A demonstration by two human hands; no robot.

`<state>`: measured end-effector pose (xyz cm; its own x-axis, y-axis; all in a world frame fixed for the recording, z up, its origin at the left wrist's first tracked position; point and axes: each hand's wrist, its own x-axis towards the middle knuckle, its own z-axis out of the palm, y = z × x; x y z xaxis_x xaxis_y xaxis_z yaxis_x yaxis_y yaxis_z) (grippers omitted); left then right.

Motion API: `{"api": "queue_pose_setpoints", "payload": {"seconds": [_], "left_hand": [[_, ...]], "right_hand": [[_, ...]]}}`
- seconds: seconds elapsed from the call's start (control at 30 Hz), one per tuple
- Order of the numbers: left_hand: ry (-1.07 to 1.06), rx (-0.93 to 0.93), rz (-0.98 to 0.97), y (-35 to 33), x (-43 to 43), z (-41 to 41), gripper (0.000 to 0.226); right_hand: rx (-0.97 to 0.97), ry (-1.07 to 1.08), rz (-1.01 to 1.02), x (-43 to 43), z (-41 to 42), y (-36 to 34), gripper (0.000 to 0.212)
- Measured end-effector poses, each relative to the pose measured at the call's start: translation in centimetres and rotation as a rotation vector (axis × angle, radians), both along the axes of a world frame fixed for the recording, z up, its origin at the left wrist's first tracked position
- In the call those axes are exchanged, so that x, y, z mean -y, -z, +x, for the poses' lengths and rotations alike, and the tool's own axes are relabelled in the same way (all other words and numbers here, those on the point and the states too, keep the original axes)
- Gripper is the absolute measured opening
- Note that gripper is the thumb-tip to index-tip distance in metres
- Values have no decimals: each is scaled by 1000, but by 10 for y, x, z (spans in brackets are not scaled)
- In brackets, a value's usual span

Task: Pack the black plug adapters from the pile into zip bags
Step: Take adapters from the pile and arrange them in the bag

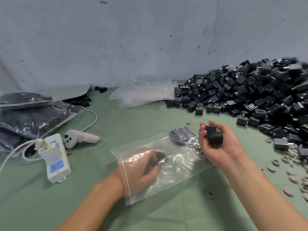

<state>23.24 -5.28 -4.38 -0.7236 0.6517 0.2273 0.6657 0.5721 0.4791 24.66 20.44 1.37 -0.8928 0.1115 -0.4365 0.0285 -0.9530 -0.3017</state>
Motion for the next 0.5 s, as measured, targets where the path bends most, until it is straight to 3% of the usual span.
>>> {"api": "queue_pose_setpoints", "payload": {"seconds": [0.07, 0.23, 0.33, 0.43, 0.5], "left_hand": [[-80, 89, 27, 4, -6, -2, 33], [-140, 197, 166, 5, -17, -9, 18], [-129, 184, 219, 1, -27, -10, 14], [-83, 216, 163, 2, -34, -8, 15], [-101, 174, 27, 5, -32, -5, 27]], "right_hand": [[0, 3, -9, -4, 0, 0, 10], [-7, 7, -27, -5, 0, 0, 10], [0, 2, -26, -5, -1, -1, 10], [1, -2, -24, -4, 0, -1, 10], [4, 0, -24, -4, 0, -1, 10]]}}
